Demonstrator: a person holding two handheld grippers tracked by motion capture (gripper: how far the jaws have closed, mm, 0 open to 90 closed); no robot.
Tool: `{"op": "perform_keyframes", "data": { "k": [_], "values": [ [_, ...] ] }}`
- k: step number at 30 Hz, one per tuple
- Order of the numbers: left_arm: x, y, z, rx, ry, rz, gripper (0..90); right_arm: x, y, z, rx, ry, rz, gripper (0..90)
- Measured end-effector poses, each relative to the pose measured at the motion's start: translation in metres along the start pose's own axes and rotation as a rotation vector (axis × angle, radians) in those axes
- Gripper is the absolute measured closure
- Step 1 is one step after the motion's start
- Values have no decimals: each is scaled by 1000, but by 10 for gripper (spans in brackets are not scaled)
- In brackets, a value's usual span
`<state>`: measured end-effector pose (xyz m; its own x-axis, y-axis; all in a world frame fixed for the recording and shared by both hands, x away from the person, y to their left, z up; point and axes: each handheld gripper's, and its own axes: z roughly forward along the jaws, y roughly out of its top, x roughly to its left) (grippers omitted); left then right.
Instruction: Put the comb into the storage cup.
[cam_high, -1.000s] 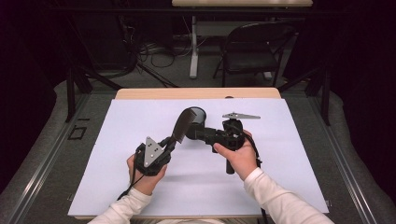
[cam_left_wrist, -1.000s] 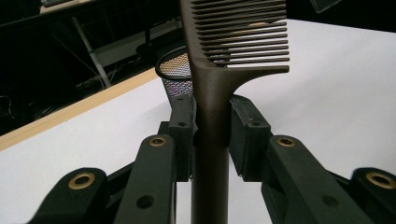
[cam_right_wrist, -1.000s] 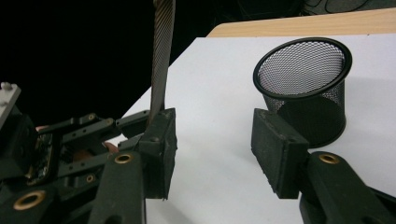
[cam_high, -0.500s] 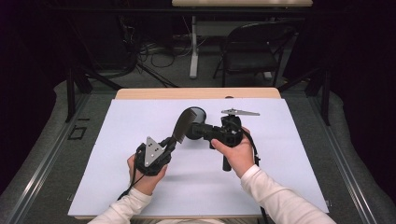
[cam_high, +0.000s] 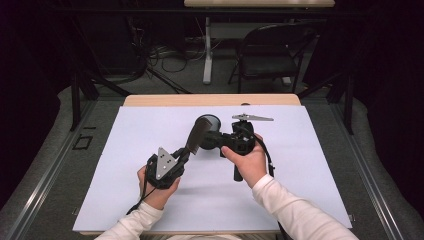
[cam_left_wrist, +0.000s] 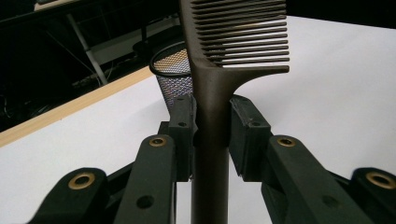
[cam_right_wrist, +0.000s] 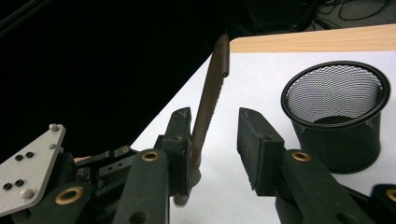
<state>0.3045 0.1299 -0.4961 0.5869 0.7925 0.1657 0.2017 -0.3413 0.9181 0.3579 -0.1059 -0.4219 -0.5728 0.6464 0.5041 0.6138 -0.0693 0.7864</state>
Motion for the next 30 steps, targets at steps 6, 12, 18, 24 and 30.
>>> {"op": "perform_keyframes", "data": {
  "k": [6, 12, 18, 24, 30],
  "values": [
    [-2, 0, 0, 0, -6, 3, 722, -1, 0, 6, 9, 9, 22, 680],
    [-5, 0, 0, -1, -11, 19, 722, -1, 0, 8, 11, 21, 43, 703],
    [-8, 0, 0, -2, -19, 26, 722, -2, -1, 10, 11, 23, 51, 727],
    [-10, 0, 0, 0, -24, 31, 722, -3, 0, 11, 10, 23, 58, 747],
    [-12, 0, 0, -1, -27, 34, 722, -3, 0, 12, 17, 28, 72, 760]
  ]
}}
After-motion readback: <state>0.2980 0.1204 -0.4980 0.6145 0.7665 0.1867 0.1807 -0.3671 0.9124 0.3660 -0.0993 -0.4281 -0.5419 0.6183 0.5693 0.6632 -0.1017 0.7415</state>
